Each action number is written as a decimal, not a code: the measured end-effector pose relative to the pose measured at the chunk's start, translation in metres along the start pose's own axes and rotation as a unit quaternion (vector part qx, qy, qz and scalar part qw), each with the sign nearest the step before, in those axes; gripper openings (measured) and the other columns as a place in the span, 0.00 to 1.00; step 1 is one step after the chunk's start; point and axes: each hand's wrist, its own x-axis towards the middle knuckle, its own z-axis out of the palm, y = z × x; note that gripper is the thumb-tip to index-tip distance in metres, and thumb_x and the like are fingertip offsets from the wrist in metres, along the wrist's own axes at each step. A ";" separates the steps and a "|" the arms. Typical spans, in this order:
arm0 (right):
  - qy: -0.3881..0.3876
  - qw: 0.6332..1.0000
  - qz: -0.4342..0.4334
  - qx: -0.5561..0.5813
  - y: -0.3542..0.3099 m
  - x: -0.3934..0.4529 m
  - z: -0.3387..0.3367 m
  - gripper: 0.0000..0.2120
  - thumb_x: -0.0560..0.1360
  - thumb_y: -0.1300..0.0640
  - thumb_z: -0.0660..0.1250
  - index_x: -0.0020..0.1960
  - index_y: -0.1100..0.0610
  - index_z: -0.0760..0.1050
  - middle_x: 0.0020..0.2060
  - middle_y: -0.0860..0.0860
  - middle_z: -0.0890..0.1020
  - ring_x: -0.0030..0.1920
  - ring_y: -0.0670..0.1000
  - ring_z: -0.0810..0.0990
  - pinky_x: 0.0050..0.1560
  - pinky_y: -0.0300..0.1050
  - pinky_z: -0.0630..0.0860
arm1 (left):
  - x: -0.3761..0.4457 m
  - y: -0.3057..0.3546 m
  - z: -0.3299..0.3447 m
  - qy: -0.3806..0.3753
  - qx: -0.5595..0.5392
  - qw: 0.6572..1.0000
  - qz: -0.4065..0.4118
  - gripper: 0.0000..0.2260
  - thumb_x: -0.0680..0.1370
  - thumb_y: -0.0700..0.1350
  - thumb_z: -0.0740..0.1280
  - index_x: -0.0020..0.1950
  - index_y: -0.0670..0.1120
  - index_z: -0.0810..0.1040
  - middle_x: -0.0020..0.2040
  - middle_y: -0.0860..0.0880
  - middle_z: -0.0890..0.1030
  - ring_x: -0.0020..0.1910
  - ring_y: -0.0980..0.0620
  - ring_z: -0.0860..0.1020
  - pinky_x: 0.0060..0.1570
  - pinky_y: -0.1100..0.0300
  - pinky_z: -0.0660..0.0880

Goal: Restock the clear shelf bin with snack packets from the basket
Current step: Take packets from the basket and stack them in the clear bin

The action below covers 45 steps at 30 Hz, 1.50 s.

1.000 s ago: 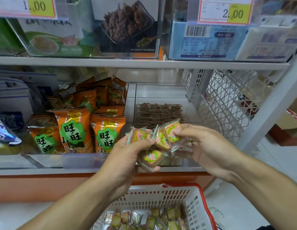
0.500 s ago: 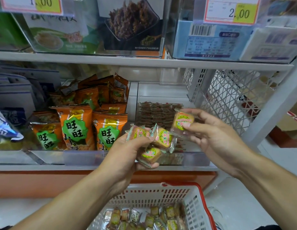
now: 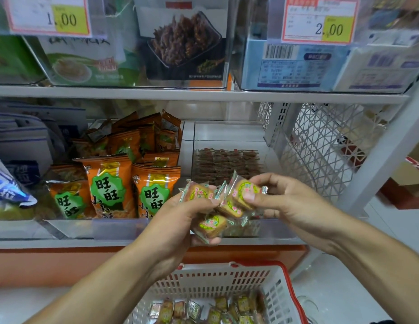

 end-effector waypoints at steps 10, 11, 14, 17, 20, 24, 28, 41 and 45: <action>-0.119 0.974 0.083 0.175 -0.004 -0.002 0.004 0.16 0.79 0.65 0.62 0.66 0.65 0.77 0.52 0.58 0.86 0.54 0.53 0.86 0.64 0.53 0.79 | 0.000 -0.001 0.003 -0.004 -0.055 0.998 0.030 0.23 0.67 0.47 0.75 0.61 0.46 0.82 0.52 0.44 0.87 0.41 0.45 0.86 0.27 0.55 0.79; -0.114 0.967 0.094 0.207 -0.005 -0.002 0.005 0.17 0.78 0.64 0.63 0.65 0.66 0.78 0.56 0.61 0.85 0.58 0.56 0.84 0.62 0.53 0.80 | 0.000 -0.001 0.003 -0.004 -0.053 0.998 0.033 0.23 0.67 0.47 0.75 0.62 0.46 0.82 0.51 0.43 0.87 0.41 0.45 0.86 0.27 0.55 0.79; -0.104 0.950 0.121 0.270 -0.003 -0.001 0.009 0.17 0.79 0.64 0.61 0.65 0.67 0.78 0.61 0.64 0.82 0.62 0.60 0.82 0.58 0.52 0.82 | -0.001 -0.003 0.004 0.001 -0.035 0.999 0.042 0.23 0.68 0.47 0.76 0.62 0.45 0.81 0.51 0.42 0.87 0.39 0.47 0.85 0.26 0.56 0.78; -0.102 0.962 0.116 0.225 0.004 -0.004 0.016 0.17 0.82 0.58 0.59 0.66 0.62 0.79 0.62 0.61 0.82 0.63 0.61 0.81 0.56 0.54 0.81 | -0.002 -0.004 0.006 0.020 -0.007 0.998 0.062 0.21 0.68 0.48 0.76 0.60 0.48 0.82 0.50 0.43 0.87 0.37 0.50 0.84 0.26 0.58 0.77; -0.110 0.974 0.111 0.165 0.008 -0.006 0.019 0.16 0.81 0.55 0.62 0.64 0.59 0.81 0.61 0.58 0.83 0.63 0.59 0.82 0.55 0.51 0.79 | -0.002 -0.007 0.005 0.059 0.064 0.993 0.077 0.16 0.71 0.49 0.77 0.57 0.49 0.83 0.48 0.45 0.88 0.37 0.53 0.84 0.26 0.60 0.76; -0.114 0.978 0.110 0.134 0.006 -0.006 0.017 0.17 0.75 0.59 0.69 0.63 0.59 0.81 0.59 0.60 0.84 0.58 0.57 0.83 0.52 0.48 0.82 | -0.003 -0.006 0.003 0.077 0.070 0.992 0.075 0.09 0.74 0.47 0.76 0.53 0.48 0.84 0.44 0.46 0.88 0.34 0.54 0.84 0.25 0.61 0.75; -0.117 0.978 0.101 0.136 0.000 -0.007 0.012 0.22 0.71 0.59 0.72 0.65 0.60 0.79 0.59 0.60 0.84 0.56 0.55 0.83 0.53 0.51 0.83 | -0.003 -0.002 0.004 0.089 0.039 0.991 0.090 0.05 0.75 0.42 0.74 0.40 0.50 0.86 0.37 0.46 0.85 0.27 0.53 0.79 0.20 0.61 0.72; -0.129 0.975 0.087 0.159 -0.001 -0.007 0.012 0.22 0.70 0.60 0.72 0.63 0.61 0.80 0.59 0.61 0.83 0.57 0.56 0.83 0.60 0.58 0.80 | 0.002 -0.004 0.005 0.078 0.010 0.995 0.064 0.05 0.74 0.40 0.75 0.47 0.44 0.82 0.38 0.45 0.84 0.29 0.53 0.80 0.21 0.61 0.72; -0.119 0.984 0.070 0.112 -0.006 -0.006 0.007 0.21 0.69 0.62 0.75 0.61 0.62 0.79 0.52 0.59 0.85 0.47 0.53 0.83 0.47 0.49 0.82 | 0.003 0.000 0.002 0.086 0.041 0.992 0.086 0.12 0.73 0.43 0.77 0.54 0.41 0.83 0.42 0.43 0.86 0.30 0.53 0.81 0.22 0.61 0.73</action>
